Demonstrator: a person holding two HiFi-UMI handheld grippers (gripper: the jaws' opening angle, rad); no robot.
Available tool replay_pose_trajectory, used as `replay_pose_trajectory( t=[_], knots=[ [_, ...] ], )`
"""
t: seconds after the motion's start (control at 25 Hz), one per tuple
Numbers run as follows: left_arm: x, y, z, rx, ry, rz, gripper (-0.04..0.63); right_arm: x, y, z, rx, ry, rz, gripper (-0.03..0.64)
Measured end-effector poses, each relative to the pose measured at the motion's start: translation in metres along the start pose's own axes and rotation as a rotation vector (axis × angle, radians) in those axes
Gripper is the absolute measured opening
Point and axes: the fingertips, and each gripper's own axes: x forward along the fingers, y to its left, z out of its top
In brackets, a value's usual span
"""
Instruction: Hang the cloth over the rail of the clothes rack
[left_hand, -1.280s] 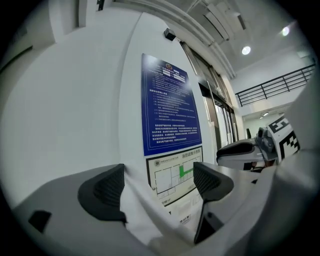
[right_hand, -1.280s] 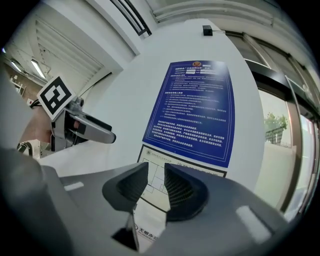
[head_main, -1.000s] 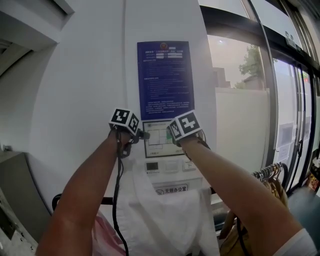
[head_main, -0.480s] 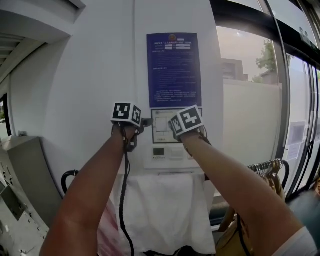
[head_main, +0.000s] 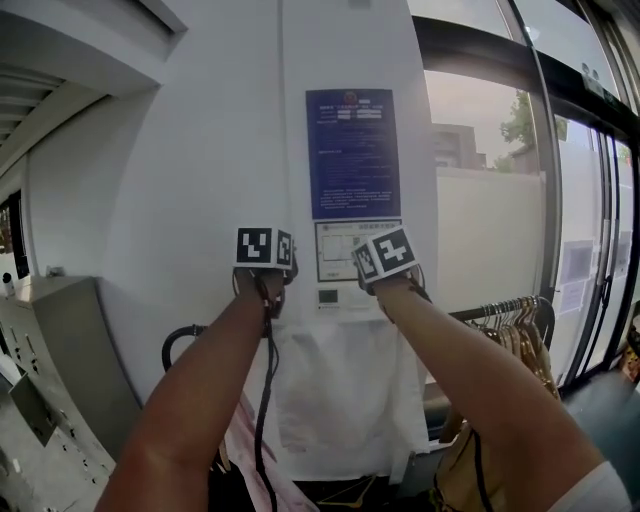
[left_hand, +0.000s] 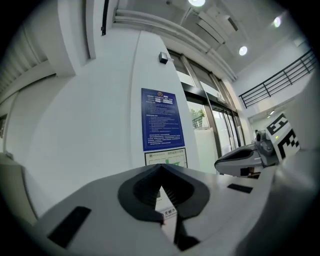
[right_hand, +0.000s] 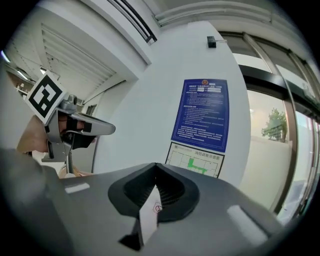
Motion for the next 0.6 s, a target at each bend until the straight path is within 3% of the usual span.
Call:
replay_pose_trajectory(
  t=[0.16, 0.52, 0.6],
  knots=[
    [-0.046, -0.013, -0.021, -0.007, -0.017, -0.034, 0.005, -0.048, 0.011, -0.018, 0.019, -0.005, -0.053, 0.002],
    [-0.119, -0.034, -0.114, -0.066, -0.016, -0.068, 0.011, -0.140, 0.010, -0.116, 0.060, 0.026, -0.096, 0.007],
    [-0.121, -0.034, -0.135, -0.111, -0.008, -0.069, 0.097, -0.146, 0.007, -0.135, 0.103, 0.028, -0.083, 0.030]
  ],
)
